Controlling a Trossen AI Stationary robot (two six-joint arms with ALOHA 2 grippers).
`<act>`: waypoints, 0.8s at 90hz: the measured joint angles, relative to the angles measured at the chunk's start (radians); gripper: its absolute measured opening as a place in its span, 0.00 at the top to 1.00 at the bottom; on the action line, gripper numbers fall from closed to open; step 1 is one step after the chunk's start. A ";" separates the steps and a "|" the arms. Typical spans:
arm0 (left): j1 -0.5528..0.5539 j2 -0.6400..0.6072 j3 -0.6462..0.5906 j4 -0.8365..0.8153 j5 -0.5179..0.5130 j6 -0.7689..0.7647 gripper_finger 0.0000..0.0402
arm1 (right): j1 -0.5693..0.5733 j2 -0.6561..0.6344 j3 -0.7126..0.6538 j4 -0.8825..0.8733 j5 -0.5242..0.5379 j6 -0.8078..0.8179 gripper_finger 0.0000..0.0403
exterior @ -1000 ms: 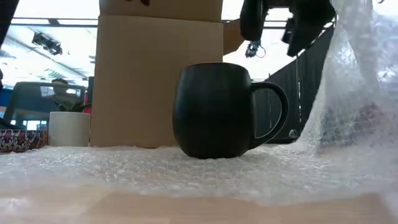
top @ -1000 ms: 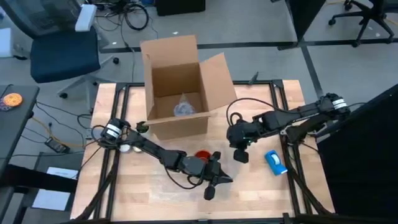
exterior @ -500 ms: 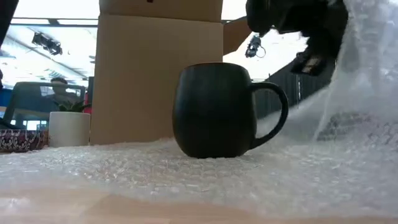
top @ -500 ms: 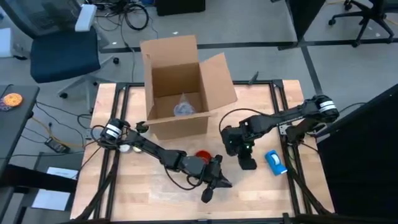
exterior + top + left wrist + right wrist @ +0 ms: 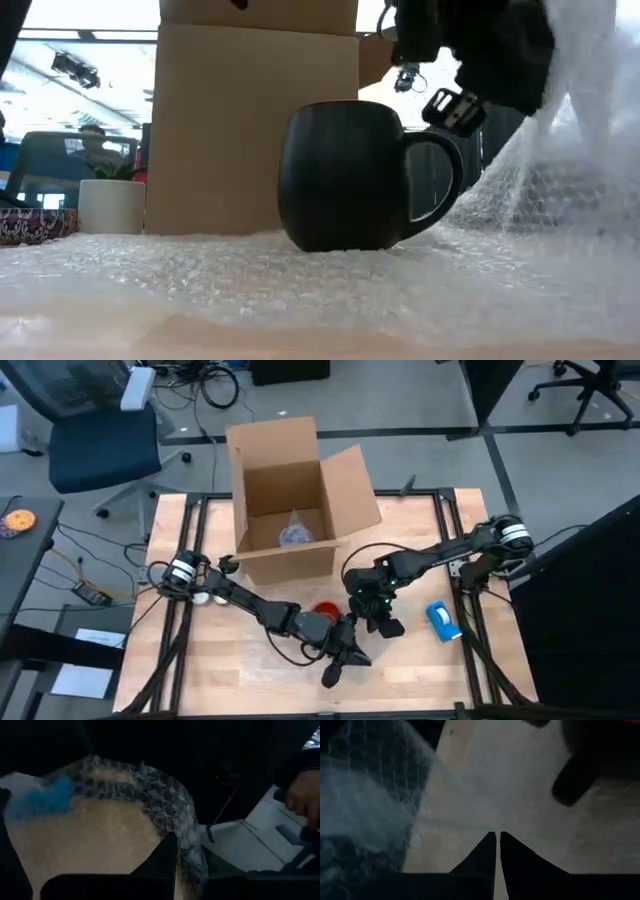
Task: Wrap mug
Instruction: Wrap the black mug with bubble wrap
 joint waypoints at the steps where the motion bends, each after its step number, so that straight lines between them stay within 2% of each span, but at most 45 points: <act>1: 0.000 0.000 0.000 -0.002 0.001 -0.003 1.00 | 0.000 0.002 0.000 -0.006 0.003 -0.004 1.00; 10: 0.002 0.000 0.000 -0.028 0.004 0.002 1.00 | -0.011 0.002 0.002 -0.104 0.074 -0.025 1.00; 17: 0.004 -0.005 0.005 -0.026 -0.011 0.015 1.00 | -0.026 0.003 -0.006 -0.200 0.170 -0.044 1.00; 24: 0.007 -0.007 0.004 -0.024 -0.014 0.013 1.00 | -0.040 -0.003 0.000 -0.230 0.239 -0.052 1.00; 43: 0.014 -0.004 0.001 -0.035 -0.019 -0.004 1.00 | -0.041 -0.001 -0.002 -0.188 0.231 -0.065 1.00; 72: 0.013 -0.004 0.000 -0.073 0.002 -0.007 1.00 | -0.077 -0.060 -0.002 -0.307 0.268 -0.089 1.00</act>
